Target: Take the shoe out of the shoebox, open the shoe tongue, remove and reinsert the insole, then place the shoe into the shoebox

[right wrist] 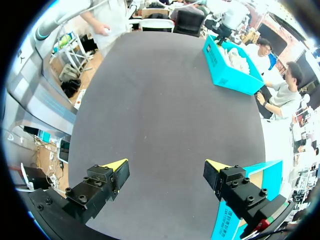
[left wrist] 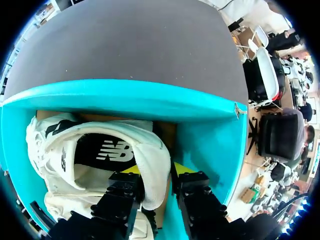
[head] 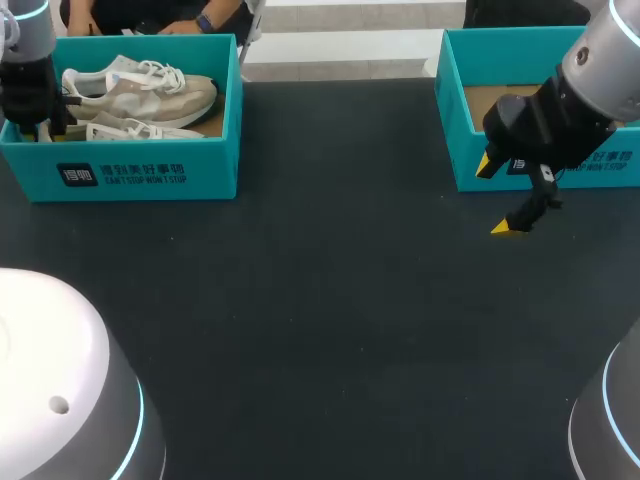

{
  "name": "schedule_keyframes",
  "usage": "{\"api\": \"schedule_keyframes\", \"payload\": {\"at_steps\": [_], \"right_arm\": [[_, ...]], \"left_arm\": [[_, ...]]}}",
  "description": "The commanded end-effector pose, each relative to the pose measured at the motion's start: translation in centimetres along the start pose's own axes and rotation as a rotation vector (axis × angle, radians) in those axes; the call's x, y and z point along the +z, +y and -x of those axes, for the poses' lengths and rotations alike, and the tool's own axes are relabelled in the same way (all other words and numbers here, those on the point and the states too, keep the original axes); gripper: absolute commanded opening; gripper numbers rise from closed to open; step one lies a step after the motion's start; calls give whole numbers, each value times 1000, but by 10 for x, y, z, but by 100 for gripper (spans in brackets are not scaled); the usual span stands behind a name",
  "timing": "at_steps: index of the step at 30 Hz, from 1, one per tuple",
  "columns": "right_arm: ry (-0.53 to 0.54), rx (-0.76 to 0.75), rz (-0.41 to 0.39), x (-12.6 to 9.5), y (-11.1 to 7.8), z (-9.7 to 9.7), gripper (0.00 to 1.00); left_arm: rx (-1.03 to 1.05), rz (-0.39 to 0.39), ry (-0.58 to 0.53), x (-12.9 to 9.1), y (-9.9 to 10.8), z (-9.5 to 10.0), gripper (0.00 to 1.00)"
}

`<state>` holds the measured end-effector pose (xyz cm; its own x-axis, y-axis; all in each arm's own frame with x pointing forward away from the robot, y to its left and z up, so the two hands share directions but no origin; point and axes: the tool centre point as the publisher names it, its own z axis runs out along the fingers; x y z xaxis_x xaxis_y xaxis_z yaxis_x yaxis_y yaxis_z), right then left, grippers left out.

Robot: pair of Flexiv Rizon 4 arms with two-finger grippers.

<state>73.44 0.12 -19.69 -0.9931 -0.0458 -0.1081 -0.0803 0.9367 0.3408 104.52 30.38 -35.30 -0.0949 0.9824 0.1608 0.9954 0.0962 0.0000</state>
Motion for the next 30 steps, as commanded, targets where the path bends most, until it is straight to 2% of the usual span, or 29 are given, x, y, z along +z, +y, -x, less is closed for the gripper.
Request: {"api": "schedule_keyframes", "payload": {"at_steps": [1,5,11,21,30], "right_arm": [[1,0,-1,1,0,1,100],[1,0,-1,1,0,1,100],[1,0,-1,1,0,1,100],[1,0,-1,1,0,1,100],[1,0,-1,1,0,1,100]], "left_arm": [[10,-8,23,1,0,5,0],[57,-23,61,-1,-3,3,0],[147,-32,83,-20,-4,0,0],[332,-36,110,-71,4,-14,0],[456,-58,81,-125,9,-34,0]]}}
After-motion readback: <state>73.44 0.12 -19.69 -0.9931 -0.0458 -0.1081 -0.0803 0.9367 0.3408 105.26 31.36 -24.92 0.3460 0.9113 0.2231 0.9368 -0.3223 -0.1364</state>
